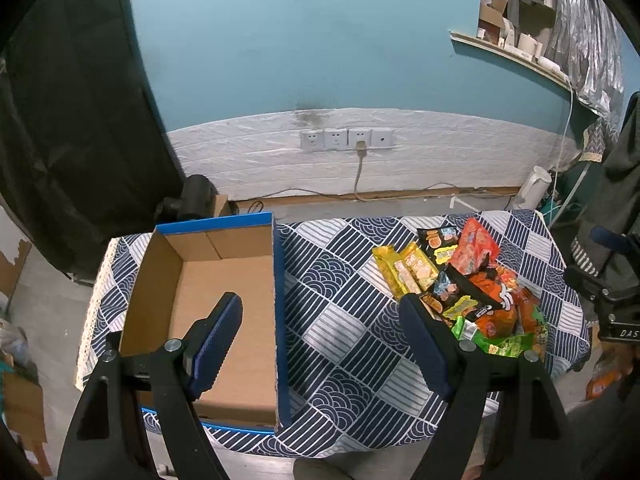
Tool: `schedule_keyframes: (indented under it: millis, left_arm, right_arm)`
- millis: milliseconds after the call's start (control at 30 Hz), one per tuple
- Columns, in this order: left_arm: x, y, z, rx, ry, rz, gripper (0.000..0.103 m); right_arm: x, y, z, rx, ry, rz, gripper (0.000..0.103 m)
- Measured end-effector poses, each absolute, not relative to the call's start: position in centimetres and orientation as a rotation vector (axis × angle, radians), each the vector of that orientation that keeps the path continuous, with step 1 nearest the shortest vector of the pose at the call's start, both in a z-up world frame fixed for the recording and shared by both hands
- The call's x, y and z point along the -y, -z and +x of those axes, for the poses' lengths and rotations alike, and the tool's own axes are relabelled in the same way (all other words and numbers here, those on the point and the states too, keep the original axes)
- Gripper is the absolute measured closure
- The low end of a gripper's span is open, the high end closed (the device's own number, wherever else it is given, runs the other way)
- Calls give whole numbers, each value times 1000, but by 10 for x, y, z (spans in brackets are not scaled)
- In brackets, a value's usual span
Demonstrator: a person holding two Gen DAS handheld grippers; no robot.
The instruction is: Organize snacks
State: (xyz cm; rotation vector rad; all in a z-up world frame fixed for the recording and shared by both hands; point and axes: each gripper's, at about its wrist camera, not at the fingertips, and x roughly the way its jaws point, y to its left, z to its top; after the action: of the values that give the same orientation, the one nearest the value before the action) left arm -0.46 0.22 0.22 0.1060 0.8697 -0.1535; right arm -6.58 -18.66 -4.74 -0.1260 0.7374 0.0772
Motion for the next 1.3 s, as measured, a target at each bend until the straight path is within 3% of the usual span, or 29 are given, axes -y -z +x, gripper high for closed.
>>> schedule_keyframes:
  millis: [967,1300]
  left_arm:
    - [14,5,-5,-876,185,119,21]
    - [34,35,16,-985,227,98,21]
  right_arm:
    - [203,46,-67,-752,-43,-124,2]
    - [234,63,-61,-803,46,-102,2]
